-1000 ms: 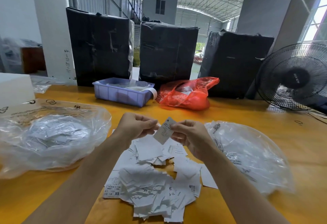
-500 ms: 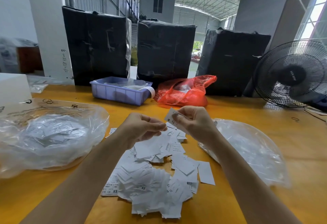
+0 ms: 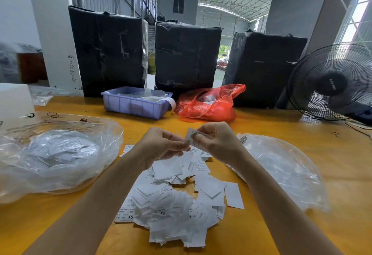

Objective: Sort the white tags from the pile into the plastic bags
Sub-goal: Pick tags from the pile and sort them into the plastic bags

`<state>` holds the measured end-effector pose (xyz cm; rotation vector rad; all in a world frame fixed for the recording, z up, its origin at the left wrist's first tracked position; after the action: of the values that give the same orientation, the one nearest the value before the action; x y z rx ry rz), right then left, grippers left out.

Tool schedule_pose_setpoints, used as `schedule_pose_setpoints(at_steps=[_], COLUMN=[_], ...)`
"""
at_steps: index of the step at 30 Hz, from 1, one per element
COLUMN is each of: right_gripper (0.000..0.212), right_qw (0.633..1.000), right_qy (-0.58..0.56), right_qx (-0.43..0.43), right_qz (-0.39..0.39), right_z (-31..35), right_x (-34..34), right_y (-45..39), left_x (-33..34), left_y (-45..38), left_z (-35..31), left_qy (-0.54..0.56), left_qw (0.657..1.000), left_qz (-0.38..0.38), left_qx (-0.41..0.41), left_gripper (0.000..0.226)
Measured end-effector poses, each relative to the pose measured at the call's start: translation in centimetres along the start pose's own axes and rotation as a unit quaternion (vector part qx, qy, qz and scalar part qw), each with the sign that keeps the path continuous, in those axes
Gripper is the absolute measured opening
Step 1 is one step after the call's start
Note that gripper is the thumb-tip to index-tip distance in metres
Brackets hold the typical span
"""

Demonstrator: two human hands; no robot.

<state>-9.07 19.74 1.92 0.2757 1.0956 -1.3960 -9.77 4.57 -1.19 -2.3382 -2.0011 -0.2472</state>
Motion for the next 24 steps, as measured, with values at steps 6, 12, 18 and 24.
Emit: schedule_pose_setpoints(at_steps=[6,12,18,24], right_gripper=[0.009,0.012,0.014,0.012], right_qw=[0.999,1.0,0.999,0.999], right_qy=[0.0,0.026,0.043,0.042], right_qx=[0.014,0.002,-0.014,-0.009], right_qz=[-0.032,0.005,-0.009,-0.018], right_z=[-0.35,0.1,0.38,0.21], right_x=[-1.12,-0.37,-0.36,-0.47], right_y=[-0.14,0.05,0.14,0.11], left_x=[-0.04,0.0,0.07,-0.02], left_y=[0.0,-0.07,0.04,0.13], left_z=[-0.05,0.02,0.11,-0.12], left_qy=[0.004,0.0,0.003,0.003], left_qw=[1.0,1.0,1.0,1.0], left_qz=[0.002,0.004,0.014,0.015], left_qx=[-0.01,-0.012,-0.015,-0.019], left_gripper=[0.011,0.016,0.025,0.03])
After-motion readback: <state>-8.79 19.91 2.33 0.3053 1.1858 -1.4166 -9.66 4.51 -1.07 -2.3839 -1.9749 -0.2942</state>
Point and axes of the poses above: each hand's wrist, its own y-axis away from the middle knuckle, its own x-axis out of the palm, z = x × y, the point moved 5 cm from there along -y, towards the middle knuckle, and after that the axes turned 15 degrees about y, right-handed, at the moved point
